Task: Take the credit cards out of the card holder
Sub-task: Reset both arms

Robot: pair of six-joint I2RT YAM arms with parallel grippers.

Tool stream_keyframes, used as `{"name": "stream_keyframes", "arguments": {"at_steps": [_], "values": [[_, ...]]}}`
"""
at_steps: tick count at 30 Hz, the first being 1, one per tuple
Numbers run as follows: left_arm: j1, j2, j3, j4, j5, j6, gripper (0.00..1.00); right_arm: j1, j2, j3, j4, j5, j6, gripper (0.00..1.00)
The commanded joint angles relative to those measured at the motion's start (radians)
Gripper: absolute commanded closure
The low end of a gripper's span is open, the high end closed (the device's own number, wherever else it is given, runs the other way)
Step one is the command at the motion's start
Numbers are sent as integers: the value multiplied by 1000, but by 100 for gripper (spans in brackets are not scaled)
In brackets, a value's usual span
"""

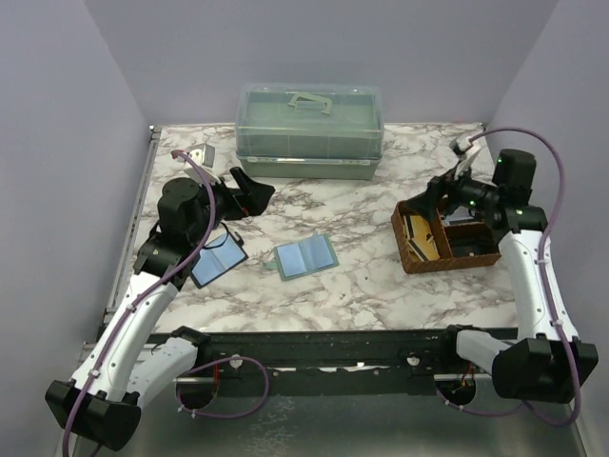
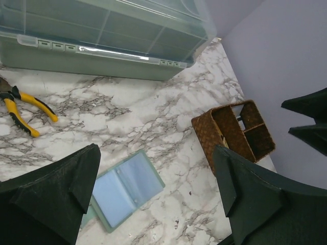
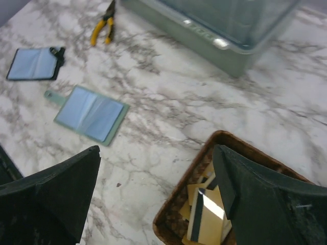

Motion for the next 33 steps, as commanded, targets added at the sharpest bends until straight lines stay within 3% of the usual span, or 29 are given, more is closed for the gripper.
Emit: {"name": "stream_keyframes", "arguments": {"at_steps": [1, 5, 8, 13, 23, 33], "values": [[5, -19, 45, -65, 22, 0, 1, -93, -47, 92, 48, 140, 156, 1], [5, -43, 61, -92, 13, -8, 1, -99, -76, 167, 57, 282, 324, 1], [5, -55, 87, -119, -7, -3, 1, -100, -106, 213, 44, 342, 346, 1], [5, -40, 156, -157, 1, 18, 1, -100, -108, 339, -87, 316, 212, 1], [5, -47, 169, -194, -16, 37, 1, -101, -127, 345, -75, 305, 347, 1], [5, -66, 111, -187, -7, -4, 1, -114, -140, 334, -76, 311, 353, 1]]}}
